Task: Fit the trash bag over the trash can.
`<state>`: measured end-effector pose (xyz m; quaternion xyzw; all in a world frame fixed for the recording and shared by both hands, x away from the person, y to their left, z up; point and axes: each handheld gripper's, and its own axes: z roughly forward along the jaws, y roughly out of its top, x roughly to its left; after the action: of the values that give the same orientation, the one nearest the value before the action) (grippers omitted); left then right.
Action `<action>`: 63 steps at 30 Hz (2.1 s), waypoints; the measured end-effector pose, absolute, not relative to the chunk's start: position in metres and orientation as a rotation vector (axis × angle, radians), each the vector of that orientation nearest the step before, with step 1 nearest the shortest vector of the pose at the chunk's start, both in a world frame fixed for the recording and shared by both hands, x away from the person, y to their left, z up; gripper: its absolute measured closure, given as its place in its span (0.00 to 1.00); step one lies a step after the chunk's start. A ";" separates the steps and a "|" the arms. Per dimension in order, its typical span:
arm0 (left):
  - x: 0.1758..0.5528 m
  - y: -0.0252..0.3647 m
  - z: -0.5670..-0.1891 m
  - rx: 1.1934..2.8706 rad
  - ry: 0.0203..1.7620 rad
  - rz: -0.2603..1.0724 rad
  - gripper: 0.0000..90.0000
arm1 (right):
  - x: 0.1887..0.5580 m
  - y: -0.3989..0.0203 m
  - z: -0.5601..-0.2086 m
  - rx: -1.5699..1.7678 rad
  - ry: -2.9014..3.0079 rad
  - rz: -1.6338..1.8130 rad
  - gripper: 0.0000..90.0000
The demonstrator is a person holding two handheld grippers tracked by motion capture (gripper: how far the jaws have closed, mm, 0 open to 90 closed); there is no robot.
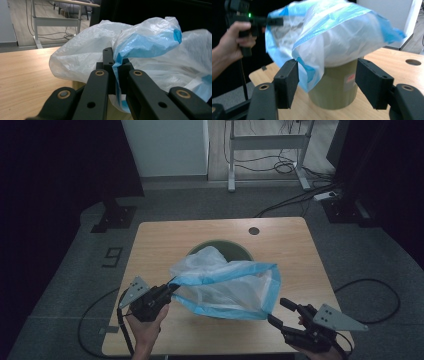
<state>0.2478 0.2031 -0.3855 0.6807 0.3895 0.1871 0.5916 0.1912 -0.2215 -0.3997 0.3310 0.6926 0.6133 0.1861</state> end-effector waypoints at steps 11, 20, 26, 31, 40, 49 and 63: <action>0.247 0.199 -0.393 1.571 0.917 0.430 0.99 | 0.181 -0.229 -0.386 0.911 1.923 1.753 0.32; 0.245 0.200 -0.395 1.574 0.915 0.430 0.98 | 0.213 -0.215 -0.383 1.003 1.922 1.762 0.51; 0.242 0.207 -0.397 1.549 0.922 0.433 0.98 | 0.229 -0.208 -0.387 0.992 1.929 1.780 0.97; 0.240 0.214 -0.401 1.532 0.940 0.437 0.98 | 0.245 -0.202 -0.403 1.049 1.981 1.679 0.99; 0.243 0.226 -0.413 1.513 0.989 0.412 0.98 | 0.272 -0.198 -0.446 1.210 2.063 1.570 0.99; 0.245 0.230 -0.420 1.500 0.966 0.373 0.83 | 0.291 -0.193 -0.457 1.244 2.058 1.545 0.99; 0.211 0.220 -0.378 1.651 0.730 0.468 0.19 | 0.279 -0.197 -0.441 1.182 2.036 1.553 0.99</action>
<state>0.2108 0.2197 -0.3777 0.7110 0.3144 0.2013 0.5959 0.2787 -0.1967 -0.4406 0.4136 0.7126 0.5437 0.1600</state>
